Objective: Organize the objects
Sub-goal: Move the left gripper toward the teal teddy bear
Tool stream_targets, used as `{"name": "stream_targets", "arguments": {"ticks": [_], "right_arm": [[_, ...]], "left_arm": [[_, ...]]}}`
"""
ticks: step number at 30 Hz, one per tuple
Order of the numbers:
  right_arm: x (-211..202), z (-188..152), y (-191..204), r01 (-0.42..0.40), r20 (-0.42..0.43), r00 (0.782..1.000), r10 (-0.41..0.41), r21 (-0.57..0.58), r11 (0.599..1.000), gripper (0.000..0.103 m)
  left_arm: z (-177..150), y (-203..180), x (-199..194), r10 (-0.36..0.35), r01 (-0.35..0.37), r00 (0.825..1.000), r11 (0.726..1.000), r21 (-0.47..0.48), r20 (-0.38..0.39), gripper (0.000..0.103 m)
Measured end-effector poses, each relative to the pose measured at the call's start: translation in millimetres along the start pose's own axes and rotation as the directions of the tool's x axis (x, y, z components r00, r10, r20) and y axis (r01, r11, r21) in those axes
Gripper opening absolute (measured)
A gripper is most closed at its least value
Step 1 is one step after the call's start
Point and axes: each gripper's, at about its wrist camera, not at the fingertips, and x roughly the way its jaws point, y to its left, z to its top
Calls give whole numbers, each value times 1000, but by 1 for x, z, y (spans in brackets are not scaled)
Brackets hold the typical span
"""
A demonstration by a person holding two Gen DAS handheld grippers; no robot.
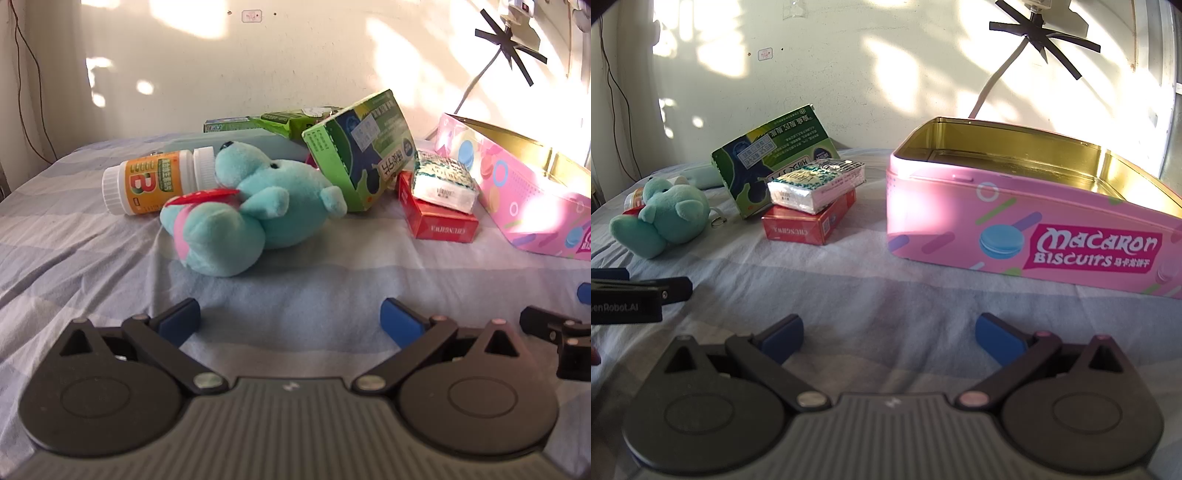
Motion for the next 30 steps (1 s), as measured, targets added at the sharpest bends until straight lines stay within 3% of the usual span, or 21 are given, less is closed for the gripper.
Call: {"name": "stream_targets", "arguments": {"ticks": [27, 30], "right_arm": [[0, 0, 2, 11, 0, 1000, -11, -7, 1000, 103], [-2, 1, 10, 29, 17, 999, -28, -51, 998, 103]], "left_arm": [[0, 7, -4, -35, 35, 999, 999, 6, -10, 103], [-1, 14, -5, -48, 48, 999, 999, 12, -15, 103]]}}
